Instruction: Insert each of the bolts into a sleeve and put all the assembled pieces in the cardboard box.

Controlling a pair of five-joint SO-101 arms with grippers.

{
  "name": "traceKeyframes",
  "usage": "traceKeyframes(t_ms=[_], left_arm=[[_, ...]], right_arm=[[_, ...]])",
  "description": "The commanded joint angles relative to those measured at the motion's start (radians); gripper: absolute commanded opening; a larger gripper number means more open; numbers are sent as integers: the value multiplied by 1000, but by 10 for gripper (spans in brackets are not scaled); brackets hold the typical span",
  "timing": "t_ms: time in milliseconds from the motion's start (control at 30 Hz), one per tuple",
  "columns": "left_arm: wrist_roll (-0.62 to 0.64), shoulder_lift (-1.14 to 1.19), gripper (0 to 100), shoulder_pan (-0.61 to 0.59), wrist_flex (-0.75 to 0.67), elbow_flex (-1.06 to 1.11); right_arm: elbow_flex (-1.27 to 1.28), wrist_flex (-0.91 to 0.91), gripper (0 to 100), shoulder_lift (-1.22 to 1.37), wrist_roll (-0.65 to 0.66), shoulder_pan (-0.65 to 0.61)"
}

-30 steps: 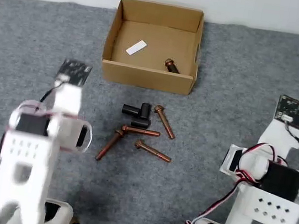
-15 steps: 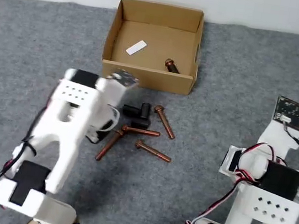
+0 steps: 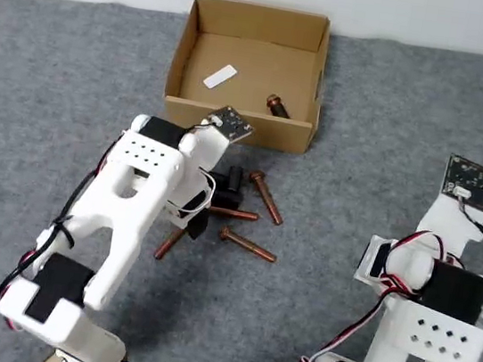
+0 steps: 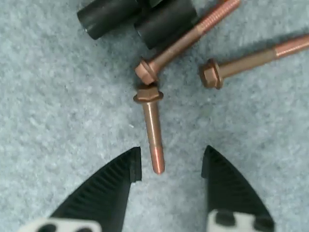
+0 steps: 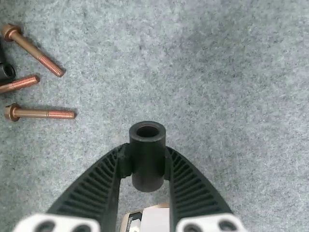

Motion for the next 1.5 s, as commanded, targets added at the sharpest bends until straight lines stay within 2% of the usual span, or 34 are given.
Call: traceKeyframes(t_ms=[0, 567, 700, 833, 900, 1133, 1467], left_arm=[[11, 28, 210, 9, -46, -39], [17, 212, 206, -8, -180, -41], [17, 269, 134, -5, -230, -41], [14, 284, 12, 3, -236, -41], [12, 282, 8, 11, -229, -41], [21, 110, 5, 5, -164, -38], [60, -325, 5, 5, 209, -35]], right_arm=[[-6, 18, 9, -19, 11, 12], [-6, 18, 9, -19, 11, 12], [-6, 18, 9, -19, 11, 12], [-6, 18, 9, -19, 11, 12], [-6, 18, 9, -19, 11, 12], [-20, 28, 9, -22, 12, 12], [-38, 31, 9, -282, 12, 5]])
